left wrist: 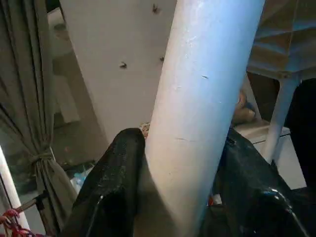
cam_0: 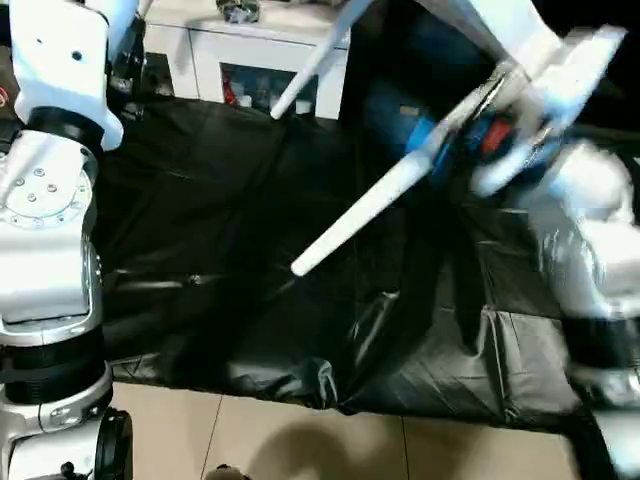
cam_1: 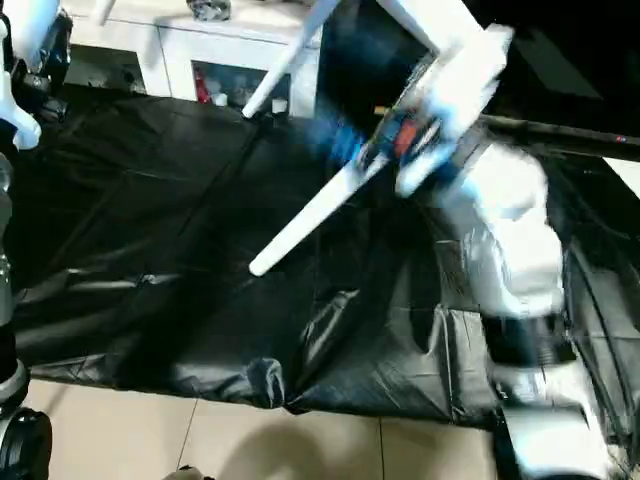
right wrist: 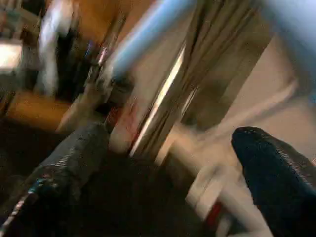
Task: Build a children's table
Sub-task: Flip table
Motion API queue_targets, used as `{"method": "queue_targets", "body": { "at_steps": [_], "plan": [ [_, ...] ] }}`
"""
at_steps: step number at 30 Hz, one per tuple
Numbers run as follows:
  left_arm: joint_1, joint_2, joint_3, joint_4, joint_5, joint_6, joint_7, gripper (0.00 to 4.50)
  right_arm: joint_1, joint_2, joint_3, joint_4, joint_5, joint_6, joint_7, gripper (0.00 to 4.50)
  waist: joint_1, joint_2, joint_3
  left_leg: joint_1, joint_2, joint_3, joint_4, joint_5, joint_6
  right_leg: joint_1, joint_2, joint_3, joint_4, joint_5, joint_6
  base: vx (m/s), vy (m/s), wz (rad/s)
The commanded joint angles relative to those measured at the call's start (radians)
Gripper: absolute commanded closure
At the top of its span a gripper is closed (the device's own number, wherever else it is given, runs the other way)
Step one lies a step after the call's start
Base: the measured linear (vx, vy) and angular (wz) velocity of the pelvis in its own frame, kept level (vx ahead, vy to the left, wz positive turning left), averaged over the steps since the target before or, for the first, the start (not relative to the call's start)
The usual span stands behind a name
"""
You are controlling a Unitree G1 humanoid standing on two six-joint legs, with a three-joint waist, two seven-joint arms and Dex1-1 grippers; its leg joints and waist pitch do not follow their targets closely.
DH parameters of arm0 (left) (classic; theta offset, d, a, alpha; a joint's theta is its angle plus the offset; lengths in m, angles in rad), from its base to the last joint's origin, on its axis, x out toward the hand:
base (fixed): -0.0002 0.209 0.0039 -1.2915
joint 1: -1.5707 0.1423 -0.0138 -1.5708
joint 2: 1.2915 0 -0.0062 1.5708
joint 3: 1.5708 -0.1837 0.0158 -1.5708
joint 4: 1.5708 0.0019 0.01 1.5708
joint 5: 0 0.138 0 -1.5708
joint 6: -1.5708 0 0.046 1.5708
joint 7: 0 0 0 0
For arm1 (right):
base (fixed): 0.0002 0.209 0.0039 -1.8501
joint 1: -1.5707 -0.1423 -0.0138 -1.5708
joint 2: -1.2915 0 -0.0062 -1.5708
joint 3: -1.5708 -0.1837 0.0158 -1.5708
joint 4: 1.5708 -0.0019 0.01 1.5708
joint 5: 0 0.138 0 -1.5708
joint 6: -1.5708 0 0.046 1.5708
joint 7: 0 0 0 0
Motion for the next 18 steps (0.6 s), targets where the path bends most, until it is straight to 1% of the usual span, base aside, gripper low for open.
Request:
{"method": "queue_targets", "body": {
  "at_steps": [1, 2, 3, 5, 6, 8, 9, 10, 12, 13, 15, 18],
  "plan": [
    [0.006, -0.005, -0.011, 0.019, -0.017, 0.015, 0.009, 2.5, 0.052, -0.027, 0.073, 0.011, -0.079, 0.105, -0.007, 0.0, -0.001, 0.012, -0.06, 0.022, -0.013, 0.008, -0.078, -0.304, -0.036, 0.033, -0.018, 0.009, -0.091, -0.266, -0.118, 0.0, 0.0, 0.0],
    [0.007, -0.005, -0.012, 0.019, -0.017, 0.016, 0.009, 2.5, 0.078, -0.044, 0.101, 0.011, -0.096, 0.145, -0.005, 0.0, -0.002, 0.013, -0.06, 0.021, -0.013, 0.007, -0.078, -0.305, -0.04, 0.033, -0.018, 0.009, -0.089, -0.261, -0.119, 0.0, 0.0, 0.0],
    [0.007, -0.005, -0.014, 0.017, -0.016, 0.017, 0.009, 2.5, 0.109, -0.063, 0.128, 0.009, -0.104, 0.186, 0.004, 0.0, 0.0, 0.011, -0.061, 0.022, -0.013, 0.008, -0.078, -0.308, -0.042, 0.034, -0.018, 0.009, -0.09, -0.254, -0.121, 0.0, 0.0, 0.0],
    [0.007, -0.003, -0.016, 0.017, -0.018, 0.019, 0.01, 2.51, 0.155, -0.098, 0.167, 0.004, -0.113, 0.245, 0.02, 0.0, 0.003, 0.01, -0.061, 0.022, -0.013, 0.007, -0.079, -0.312, -0.041, 0.036, -0.019, 0.009, -0.091, -0.246, -0.126, 0.0, 0.0, 0.0],
    [0.007, -0.002, -0.017, 0.019, -0.019, 0.019, 0.009, 2.52, 0.179, -0.112, 0.184, 0.015, -0.121, 0.289, 0.011, 0.0, 0.003, 0.011, -0.062, 0.021, -0.012, 0.006, -0.079, -0.312, -0.04, 0.038, -0.02, 0.009, -0.091, -0.243, -0.125, 0.0, 0.0, 0.0],
    [0.007, -0.001, -0.02, 0.02, -0.02, 0.018, 0.007, 2.52, 0.196, -0.115, 0.189, 0.044, -0.137, 0.312, -0.009, 0.0, 0.004, 0.011, -0.061, 0.022, -0.012, 0.007, -0.079, -0.316, -0.04, 0.036, -0.021, 0.01, -0.092, -0.246, -0.127, 0.0, 0.0, 0.0],
    [0.007, -0.001, -0.021, 0.021, -0.02, 0.017, 0.007, 2.53, 0.198, -0.11, 0.184, 0.061, -0.135, 0.332, -0.026, 0.0, 0.002, 0.013, -0.061, 0.022, -0.013, 0.007, -0.078, -0.319, -0.043, 0.036, -0.021, 0.01, -0.093, -0.254, -0.128, 0.0, 0.0, 0.0],
    [0.008, -0.001, -0.023, 0.02, -0.02, 0.018, 0.007, 2.53, 0.198, -0.105, 0.177, 0.073, -0.132, 0.347, -0.04, 0.0, 0.001, 0.011, -0.061, 0.023, -0.013, 0.007, -0.077, -0.327, -0.044, 0.035, -0.021, 0.009, -0.094, -0.266, -0.128, 0.0, 0.0, 0.0],
    [0.007, 0.0, -0.025, 0.022, -0.02, 0.015, 0.006, 2.53, 0.184, -0.06, 0.14, 0.12, -0.143, 0.351, -0.1, 0.0, 0.0, 0.011, -0.06, 0.022, -0.014, 0.007, -0.077, -0.327, -0.046, 0.032, -0.022, 0.009, -0.094, -0.277, -0.126, 0.0, 0.0, 0.0],
    [0.006, 0.001, -0.026, 0.023, -0.02, 0.014, 0.006, 2.53, 0.174, -0.032, 0.118, 0.145, -0.145, 0.335, -0.129, 0.0, -0.003, 0.009, -0.06, 0.022, -0.014, 0.007, -0.077, -0.333, -0.049, 0.03, -0.022, 0.009, -0.095, -0.29, -0.126, 0.0, 0.0, 0.0],
    [0.008, 0.001, -0.027, 0.022, -0.02, 0.013, 0.006, 2.53, 0.158, 0.016, 0.079, 0.183, -0.136, 0.293, -0.174, 0.0, -0.007, 0.01, -0.061, 0.023, -0.014, 0.007, -0.077, -0.345, -0.054, 0.027, -0.023, 0.008, -0.095, -0.3, -0.127, 0.0, 0.0, 0.0],
    [0.012, 0.003, -0.026, 0.023, -0.021, 0.01, 0.006, 2.53, 0.132, 0.089, 0.021, 0.241, -0.083, 0.225, -0.209, 0.0, -0.009, 0.013, -0.062, 0.025, -0.012, 0.004, -0.08, -0.353, -0.055, 0.028, -0.022, 0.007, -0.091, -0.28, -0.128, 0.0, 0.0, 0.0]
  ]
}}
